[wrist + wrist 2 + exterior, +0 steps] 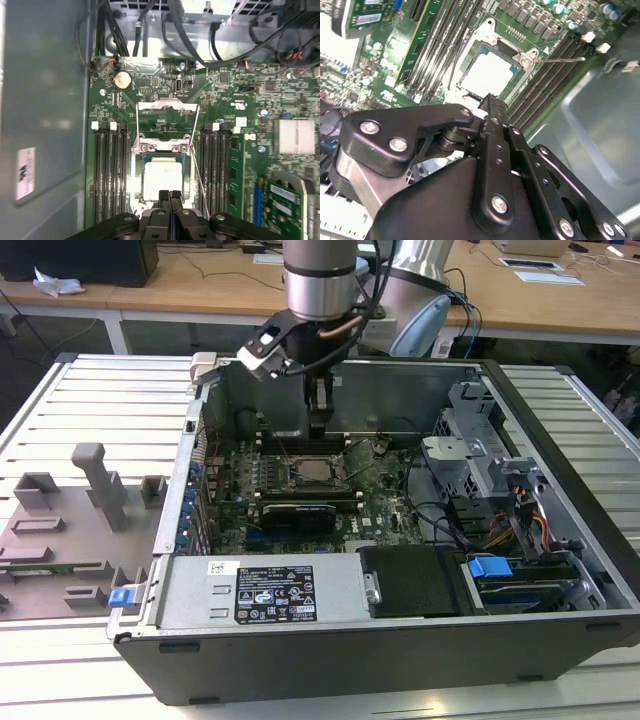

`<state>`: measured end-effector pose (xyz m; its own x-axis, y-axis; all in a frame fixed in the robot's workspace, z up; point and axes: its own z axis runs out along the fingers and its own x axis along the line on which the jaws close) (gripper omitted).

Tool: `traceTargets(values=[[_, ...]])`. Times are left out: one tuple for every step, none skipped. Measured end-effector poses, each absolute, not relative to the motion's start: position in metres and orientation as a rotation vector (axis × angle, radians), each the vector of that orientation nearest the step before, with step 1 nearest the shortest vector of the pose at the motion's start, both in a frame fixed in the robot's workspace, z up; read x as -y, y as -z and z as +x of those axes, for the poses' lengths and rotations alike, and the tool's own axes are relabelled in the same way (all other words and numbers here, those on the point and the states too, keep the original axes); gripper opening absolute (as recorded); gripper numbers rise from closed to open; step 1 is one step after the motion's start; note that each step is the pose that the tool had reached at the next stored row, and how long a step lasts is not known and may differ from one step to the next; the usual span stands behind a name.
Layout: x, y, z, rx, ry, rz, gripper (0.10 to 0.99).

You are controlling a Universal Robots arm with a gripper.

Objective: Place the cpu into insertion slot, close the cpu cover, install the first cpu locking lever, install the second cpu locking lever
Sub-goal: 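Place the cpu into insertion slot, then close the cpu cover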

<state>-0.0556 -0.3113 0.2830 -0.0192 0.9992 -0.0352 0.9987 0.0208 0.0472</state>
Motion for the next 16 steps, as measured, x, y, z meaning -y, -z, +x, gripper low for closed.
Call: traceTargets(values=[[0.3113,-0.2867,-0.0557,-2.202,-0.014,2.158,0.106],[0.3113,-0.2897,-0.0557,-2.202,-0.014,2.158,0.106],[0.3113,-0.2932,-0.0557,-2.202,-0.014,2.158,0.106],[0.3113,-0.2948,-0.0557,-2.202,-0.014,2.158,0.106],[0.3113,-0.2957,-0.0556,-2.202,-0.014,2.158,0.106],[0.3113,-0.2958,-0.0556,-2.202,-0.015,2.158,0.106],[0.3113,-0.296,-0.0557,-2.202,-0.014,2.158,0.106],[0.3113,-0.296,-0.0556,-2.202,-0.014,2.158,0.106],[0.3113,-0.2961,-0.0556,-2.202,-0.014,2.158,0.106],[0.3113,-0.2962,-0.0557,-2.202,-0.014,2.158,0.106],[0.3113,-0.2963,-0.0556,-2.202,-0.014,2.158,0.106],[0.3113,-0.2964,-0.0556,-2.202,-0.014,2.158,0.106],[0.3113,-0.2965,-0.0556,-2.202,-0.014,2.158,0.106],[0.3113,-0.2965,-0.0557,-2.202,-0.014,2.158,0.106],[0.3113,-0.2966,-0.0556,-2.202,-0.014,2.158,0.106],[0.3113,-0.2967,-0.0557,-2.202,-0.014,2.158,0.106]])
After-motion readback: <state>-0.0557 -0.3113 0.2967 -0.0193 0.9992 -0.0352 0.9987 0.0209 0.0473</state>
